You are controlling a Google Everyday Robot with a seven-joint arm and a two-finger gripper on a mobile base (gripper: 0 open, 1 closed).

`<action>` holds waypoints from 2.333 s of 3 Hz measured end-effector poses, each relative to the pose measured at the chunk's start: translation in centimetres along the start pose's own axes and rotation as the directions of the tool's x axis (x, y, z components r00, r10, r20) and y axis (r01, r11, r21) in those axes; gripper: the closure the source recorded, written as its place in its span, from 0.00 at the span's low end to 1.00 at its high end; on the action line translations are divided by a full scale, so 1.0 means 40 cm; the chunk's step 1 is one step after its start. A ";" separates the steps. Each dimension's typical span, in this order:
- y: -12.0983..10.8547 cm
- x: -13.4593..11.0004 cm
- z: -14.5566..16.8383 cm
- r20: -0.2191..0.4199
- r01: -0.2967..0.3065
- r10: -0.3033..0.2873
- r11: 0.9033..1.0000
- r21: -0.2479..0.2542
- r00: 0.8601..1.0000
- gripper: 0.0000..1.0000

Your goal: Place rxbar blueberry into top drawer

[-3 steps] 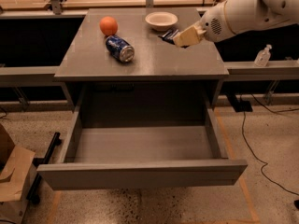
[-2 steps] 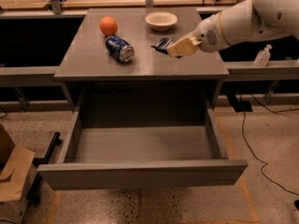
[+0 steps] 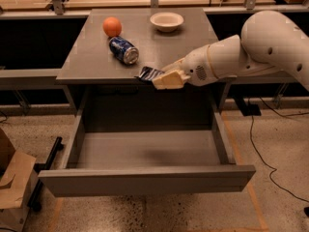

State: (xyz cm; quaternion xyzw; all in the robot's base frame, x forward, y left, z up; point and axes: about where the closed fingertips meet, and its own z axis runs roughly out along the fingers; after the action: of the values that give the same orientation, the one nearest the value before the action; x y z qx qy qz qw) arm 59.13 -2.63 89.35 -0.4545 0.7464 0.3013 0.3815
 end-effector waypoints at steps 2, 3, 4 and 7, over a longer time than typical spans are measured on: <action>0.015 0.010 0.024 -0.017 0.005 -0.006 1.000 -0.029 1.000 1.00; 0.034 0.064 0.072 -0.066 -0.005 -0.001 0.996 -0.086 0.998 1.00; 0.066 0.189 0.150 -0.143 -0.049 0.026 0.986 -0.161 0.989 1.00; 0.120 0.521 0.331 -0.206 -0.139 0.089 0.960 -0.242 0.974 0.86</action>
Offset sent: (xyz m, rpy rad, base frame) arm -0.0025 0.0070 -0.0106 -0.0137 0.0252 0.0404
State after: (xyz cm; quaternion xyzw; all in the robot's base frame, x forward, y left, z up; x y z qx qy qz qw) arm 52.51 0.52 65.30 -0.4828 0.7600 0.3707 0.2277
